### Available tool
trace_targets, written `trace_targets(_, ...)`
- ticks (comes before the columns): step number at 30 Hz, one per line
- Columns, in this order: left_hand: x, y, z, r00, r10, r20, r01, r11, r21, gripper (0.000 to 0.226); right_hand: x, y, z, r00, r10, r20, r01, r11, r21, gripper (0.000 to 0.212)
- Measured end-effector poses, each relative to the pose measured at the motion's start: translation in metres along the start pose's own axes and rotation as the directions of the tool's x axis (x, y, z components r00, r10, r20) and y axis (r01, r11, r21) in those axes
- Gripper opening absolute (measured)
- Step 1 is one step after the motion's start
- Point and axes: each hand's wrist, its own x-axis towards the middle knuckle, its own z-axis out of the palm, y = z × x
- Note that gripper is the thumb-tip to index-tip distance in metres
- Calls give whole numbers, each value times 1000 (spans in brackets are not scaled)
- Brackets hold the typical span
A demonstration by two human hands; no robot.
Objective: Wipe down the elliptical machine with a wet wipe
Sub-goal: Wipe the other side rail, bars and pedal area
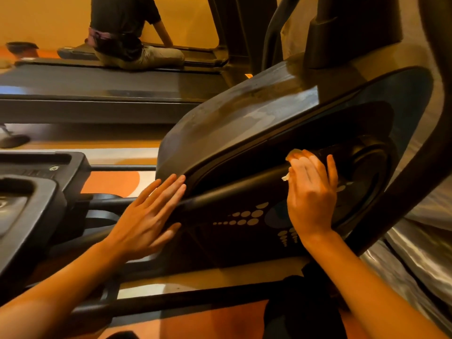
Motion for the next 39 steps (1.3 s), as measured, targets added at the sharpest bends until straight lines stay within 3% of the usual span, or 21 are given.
trace_targets(7, -31, -22, 21, 997, -67, 37, 65, 997, 36, 73, -40, -89, 22, 987, -153, 54, 146, 982, 118, 28)
trace_targets(9, -31, -22, 22, 997, -69, 34, 67, 996, 55, 71, -45, -106, 26, 942, -311, 127, 286, 941, 181, 32)
trace_targets(12, -33, -24, 23, 998, -53, 28, 49, 994, 101, 69, -24, -77, 20, 840, -510, 187, 475, 857, 200, 34)
trace_targets(14, -34, -24, 25, 998, -53, 22, 50, 990, 132, 68, -3, -37, 7, 862, -466, 197, 446, 884, 138, 28)
trace_targets(17, -34, -24, 28, 998, -63, 12, 60, 985, 164, 67, 13, 5, -12, 944, -277, 181, 285, 958, -18, 25)
trace_targets(20, -35, -23, 27, 998, -63, 9, 60, 983, 175, 67, -5, -26, 3, 990, -103, 101, 108, 993, -44, 23)
trace_targets(26, -33, -21, 23, 995, -81, 60, 71, 987, 145, 67, -58, -157, 41, 943, -287, 170, 240, 938, 250, 27)
trace_targets(30, -35, -21, 23, 997, -71, 39, 66, 990, 121, 66, -43, -135, 33, 849, -477, 227, 418, 870, 262, 29)
trace_targets(35, -33, -22, 27, 998, -51, -32, 55, 991, 125, 64, -3, -21, 4, 957, -264, 122, 263, 964, 31, 24)
trace_targets(39, -35, -23, 30, 999, -34, -21, 37, 988, 151, 63, -30, -47, 27, 997, -65, -42, 68, 994, 81, 30)
